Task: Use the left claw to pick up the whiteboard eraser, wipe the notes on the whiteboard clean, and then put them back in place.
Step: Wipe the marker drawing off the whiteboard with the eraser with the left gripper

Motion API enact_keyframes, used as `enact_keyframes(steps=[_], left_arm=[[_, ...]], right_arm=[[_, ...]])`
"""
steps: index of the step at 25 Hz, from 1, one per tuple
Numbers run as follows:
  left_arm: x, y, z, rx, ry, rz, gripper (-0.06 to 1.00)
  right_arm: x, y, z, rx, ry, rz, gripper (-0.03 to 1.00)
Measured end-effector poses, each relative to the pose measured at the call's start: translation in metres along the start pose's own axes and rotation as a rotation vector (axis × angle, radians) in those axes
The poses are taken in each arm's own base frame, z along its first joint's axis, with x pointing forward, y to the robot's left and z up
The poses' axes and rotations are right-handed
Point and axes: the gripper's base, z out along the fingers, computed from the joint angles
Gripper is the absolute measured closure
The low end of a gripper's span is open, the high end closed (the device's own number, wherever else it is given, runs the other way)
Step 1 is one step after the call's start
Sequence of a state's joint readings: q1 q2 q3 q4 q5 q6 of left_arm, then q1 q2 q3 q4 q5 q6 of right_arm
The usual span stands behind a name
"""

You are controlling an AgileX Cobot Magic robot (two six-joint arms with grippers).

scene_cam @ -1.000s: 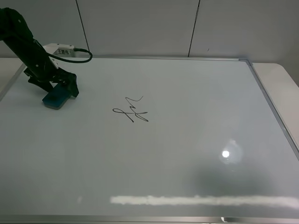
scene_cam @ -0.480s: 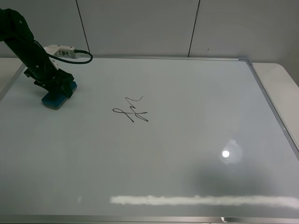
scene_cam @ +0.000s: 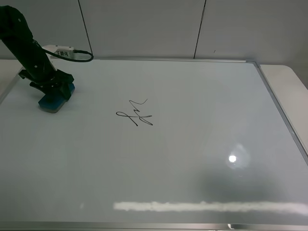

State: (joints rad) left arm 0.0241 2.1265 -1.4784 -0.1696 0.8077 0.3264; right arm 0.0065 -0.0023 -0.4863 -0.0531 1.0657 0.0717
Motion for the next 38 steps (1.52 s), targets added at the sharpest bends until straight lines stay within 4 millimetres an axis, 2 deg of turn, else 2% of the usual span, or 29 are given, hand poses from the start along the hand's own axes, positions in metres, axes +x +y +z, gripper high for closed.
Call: enact_keyframes(steps=[4, 7, 11, 15, 24, 27, 31, 38], left_arm=[[-0.002, -0.005, -0.021, -0.005, -0.022, -0.037, 0.40], [-0.002, -0.011, -0.028, -0.003, -0.027, -0.058, 0.40], [-0.004, -0.029, -0.033, 0.011, -0.026, -0.121, 0.40], [-0.006, -0.051, -0.031, 0.026, -0.016, -0.118, 0.40], [-0.007, -0.112, -0.025, 0.047, -0.022, -0.007, 0.40], [-0.002, -0.120, -0.015, 0.048, -0.014, -0.002, 0.40], [0.008, -0.121, 0.002, 0.042, 0.009, -0.007, 0.40], [0.017, -0.121, 0.015, 0.036, 0.008, -0.006, 0.40]], right_arm=[[0.000, 0.000, 0.000, 0.000, 0.000, 0.000, -0.02], [0.000, 0.000, 0.000, 0.000, 0.000, 0.000, -0.02], [0.000, 0.000, 0.000, 0.000, 0.000, 0.000, -0.02], [0.000, 0.000, 0.000, 0.000, 0.000, 0.000, -0.02], [0.000, 0.000, 0.000, 0.000, 0.000, 0.000, -0.02], [0.000, 0.000, 0.000, 0.000, 0.000, 0.000, -0.02], [0.000, 0.000, 0.000, 0.000, 0.000, 0.000, -0.02], [0.000, 0.000, 0.000, 0.000, 0.000, 0.000, -0.02]])
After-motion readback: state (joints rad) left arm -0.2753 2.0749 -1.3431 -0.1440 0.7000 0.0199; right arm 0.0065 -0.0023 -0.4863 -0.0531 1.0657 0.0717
